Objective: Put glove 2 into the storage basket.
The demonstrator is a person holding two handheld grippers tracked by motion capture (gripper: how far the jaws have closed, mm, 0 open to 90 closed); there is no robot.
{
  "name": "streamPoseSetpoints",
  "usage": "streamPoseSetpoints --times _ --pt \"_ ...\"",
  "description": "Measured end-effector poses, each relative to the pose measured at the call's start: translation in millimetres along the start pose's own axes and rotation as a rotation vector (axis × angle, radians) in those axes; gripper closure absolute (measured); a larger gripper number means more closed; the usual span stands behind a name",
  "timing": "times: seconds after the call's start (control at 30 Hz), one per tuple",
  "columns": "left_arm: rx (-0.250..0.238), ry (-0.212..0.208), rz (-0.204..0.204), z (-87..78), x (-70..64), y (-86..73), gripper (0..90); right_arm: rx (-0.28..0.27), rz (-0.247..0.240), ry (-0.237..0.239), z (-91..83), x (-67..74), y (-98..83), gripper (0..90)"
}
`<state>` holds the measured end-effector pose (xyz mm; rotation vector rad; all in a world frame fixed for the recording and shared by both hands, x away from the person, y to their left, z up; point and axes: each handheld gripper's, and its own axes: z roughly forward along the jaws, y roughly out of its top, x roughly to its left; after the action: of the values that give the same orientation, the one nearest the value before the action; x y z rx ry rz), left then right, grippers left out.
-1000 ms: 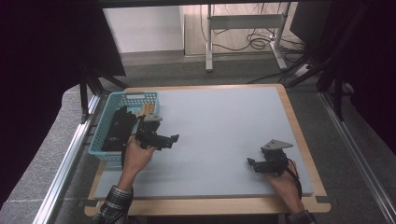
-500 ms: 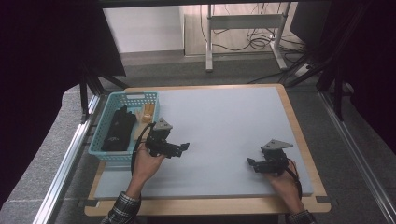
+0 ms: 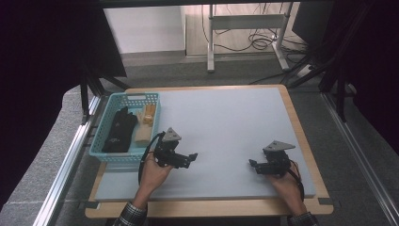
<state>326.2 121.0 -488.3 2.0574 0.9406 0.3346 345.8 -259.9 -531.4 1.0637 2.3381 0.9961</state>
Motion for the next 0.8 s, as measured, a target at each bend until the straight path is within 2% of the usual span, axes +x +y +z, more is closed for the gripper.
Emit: streamPoseSetpoints --times 0.37,0.8 --pt "0.022 -0.008 0.043 13.3 -17.1 -12.1 1.7 0.0 0.0 0.0 0.0 0.0 0.1 22.4" --pt "0.038 -0.019 0.077 23.1 -28.8 -25.6 0.7 0.001 -0.001 0.0 0.0 -0.1 0.2 22.4"
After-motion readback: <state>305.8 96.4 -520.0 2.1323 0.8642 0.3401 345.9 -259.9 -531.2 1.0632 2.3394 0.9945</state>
